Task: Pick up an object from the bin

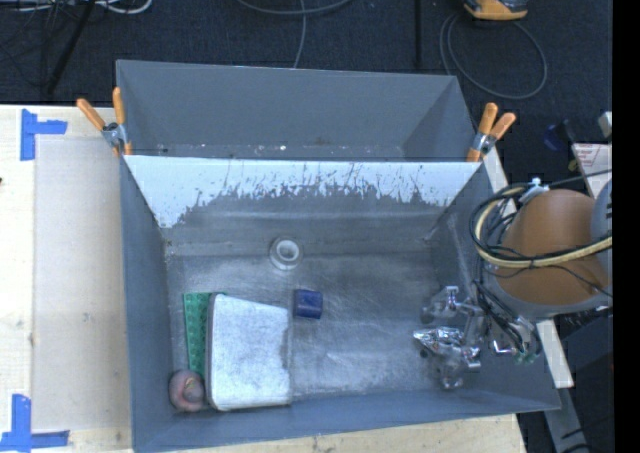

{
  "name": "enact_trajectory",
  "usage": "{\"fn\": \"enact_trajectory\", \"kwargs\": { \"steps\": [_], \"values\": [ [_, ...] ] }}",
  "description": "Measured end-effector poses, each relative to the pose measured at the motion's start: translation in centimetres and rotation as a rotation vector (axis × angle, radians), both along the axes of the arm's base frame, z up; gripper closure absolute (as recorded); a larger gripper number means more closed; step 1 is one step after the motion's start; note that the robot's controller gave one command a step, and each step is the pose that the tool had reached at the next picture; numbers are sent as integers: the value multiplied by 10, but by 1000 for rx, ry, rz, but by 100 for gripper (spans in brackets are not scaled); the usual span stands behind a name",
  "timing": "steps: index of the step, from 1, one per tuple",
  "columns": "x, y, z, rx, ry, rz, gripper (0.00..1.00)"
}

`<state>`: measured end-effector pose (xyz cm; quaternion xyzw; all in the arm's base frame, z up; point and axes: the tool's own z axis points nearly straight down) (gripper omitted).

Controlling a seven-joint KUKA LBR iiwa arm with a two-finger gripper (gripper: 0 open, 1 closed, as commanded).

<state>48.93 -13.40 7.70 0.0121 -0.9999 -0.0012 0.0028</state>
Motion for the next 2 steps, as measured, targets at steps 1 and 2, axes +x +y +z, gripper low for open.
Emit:
{"fn": "enact_trajectory", "kwargs": {
  "steps": [1,2],
  "values": [
    [2,0,2,-1,-5,4,100],
    [10,31,161,-2,-12,361,100]
  ]
}}
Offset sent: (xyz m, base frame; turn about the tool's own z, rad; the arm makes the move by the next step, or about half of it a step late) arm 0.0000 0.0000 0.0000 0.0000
